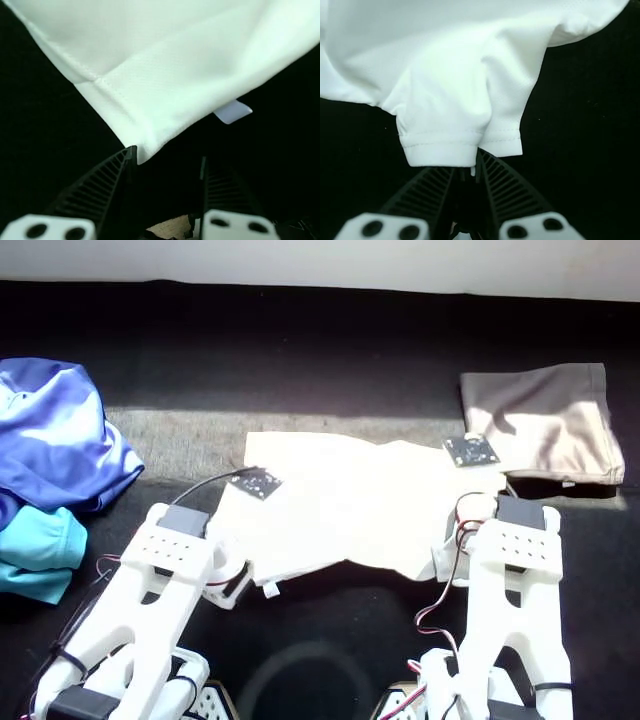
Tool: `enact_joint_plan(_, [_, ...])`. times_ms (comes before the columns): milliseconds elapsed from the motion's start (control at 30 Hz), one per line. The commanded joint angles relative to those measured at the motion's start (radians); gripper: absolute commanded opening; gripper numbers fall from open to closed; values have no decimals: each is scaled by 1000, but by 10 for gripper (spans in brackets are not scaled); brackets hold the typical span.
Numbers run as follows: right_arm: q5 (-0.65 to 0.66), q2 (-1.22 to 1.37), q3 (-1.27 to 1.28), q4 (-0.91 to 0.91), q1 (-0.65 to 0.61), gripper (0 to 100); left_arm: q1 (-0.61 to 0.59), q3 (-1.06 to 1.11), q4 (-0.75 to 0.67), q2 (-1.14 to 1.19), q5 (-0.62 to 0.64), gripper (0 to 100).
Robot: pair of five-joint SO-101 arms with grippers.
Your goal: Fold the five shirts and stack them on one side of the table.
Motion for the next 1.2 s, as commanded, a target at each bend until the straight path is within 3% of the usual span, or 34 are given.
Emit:
enact_joint_plan(0, [0, -31, -1, -5, -4, 6, 2, -13, -80, -12, 35, 217])
enact_joint_plan(233, [0, -41, -4, -2, -4, 6, -33, 58, -186, 159, 35, 195])
enact_joint_plan(433, [0, -41, -4, -4, -4, 6, -61, -85, -157, 355, 40, 185])
enact_joint_plan(600, [0, -36, -7, -35, -2, 6, -58, -137, -158, 386, 40, 0])
enact_joint_plan(700, [0, -33, 1, -67, -2, 6, -64, -170, -155, 386, 40, 5])
enact_joint_plan(867, [12, -87, 2, 101, -2, 6, -148, -229, -51, 386, 35, 10])
enact_joint_plan(1033, [153, -251, 79, 160, -8, 6, -272, -288, -26, 386, 32, 10])
enact_joint_plan(1167, [212, -361, 91, 177, -4, 33, -283, -294, -28, 390, 32, 10])
